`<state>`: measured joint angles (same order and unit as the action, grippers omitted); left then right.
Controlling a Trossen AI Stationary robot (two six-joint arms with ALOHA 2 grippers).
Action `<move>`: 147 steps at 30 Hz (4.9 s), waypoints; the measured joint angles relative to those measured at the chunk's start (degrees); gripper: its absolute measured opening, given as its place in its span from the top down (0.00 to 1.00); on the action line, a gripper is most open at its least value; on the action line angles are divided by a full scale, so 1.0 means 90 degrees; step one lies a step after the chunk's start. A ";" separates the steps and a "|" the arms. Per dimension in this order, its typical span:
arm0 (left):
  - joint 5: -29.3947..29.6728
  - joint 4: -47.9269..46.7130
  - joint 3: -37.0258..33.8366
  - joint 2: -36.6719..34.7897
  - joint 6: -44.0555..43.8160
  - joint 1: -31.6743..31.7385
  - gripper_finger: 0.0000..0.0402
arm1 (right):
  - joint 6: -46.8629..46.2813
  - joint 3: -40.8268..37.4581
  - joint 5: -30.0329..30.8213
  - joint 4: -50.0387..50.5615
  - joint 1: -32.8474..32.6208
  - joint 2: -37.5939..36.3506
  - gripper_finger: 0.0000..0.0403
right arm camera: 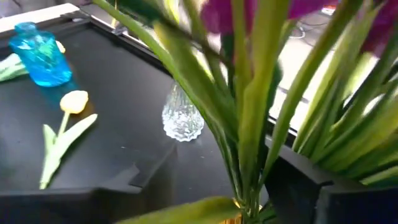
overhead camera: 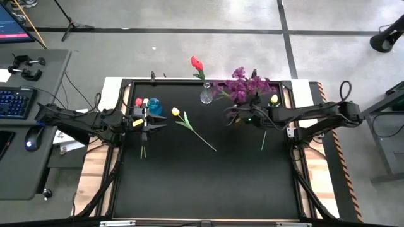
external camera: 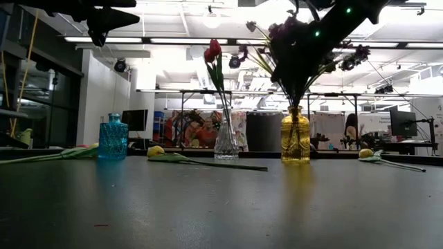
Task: Sort flowers into vase by color
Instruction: Put the purple flower into the yellow vase, then put the left yellow flower into the blue vase
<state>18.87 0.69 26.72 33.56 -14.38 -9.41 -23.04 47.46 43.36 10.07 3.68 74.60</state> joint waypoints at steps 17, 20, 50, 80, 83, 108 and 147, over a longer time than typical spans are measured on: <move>0.0000 0.0002 0.0000 0.0000 0.0011 0.0000 0.62 | 0.0448 0.0000 -0.0654 0.0345 0.0000 -0.1432 0.44; 0.0000 0.0001 0.0000 0.0000 0.0009 0.0000 0.62 | 0.0451 0.0000 -0.0752 0.0475 0.0000 -0.1739 0.44; -0.0002 0.0002 0.0000 0.0000 0.0008 0.0000 0.62 | 0.0020 0.0005 -0.2842 0.1846 0.0000 -0.2587 0.44; 0.0197 0.0002 0.0000 0.0000 0.0008 0.0000 0.62 | -0.0469 0.0005 -0.4438 0.2452 0.0002 -0.4270 0.44; 0.0202 0.0001 0.0000 0.0001 -0.0123 -0.0001 0.62 | -0.0599 0.0005 -0.4472 0.2512 0.0002 -0.4534 0.44; -0.0083 0.0323 0.0141 0.0515 -0.1795 -0.0002 0.63 | -0.1193 0.0012 -0.3767 0.2044 0.0005 -0.5977 0.44; 0.0489 -0.7793 0.1786 0.2998 -0.8492 0.0867 0.64 | -0.1570 0.0010 -0.3621 0.2328 0.0004 -0.5144 0.44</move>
<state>23.28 -69.45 42.79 60.54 -90.81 -1.61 -37.17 47.55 10.77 31.03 3.72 28.31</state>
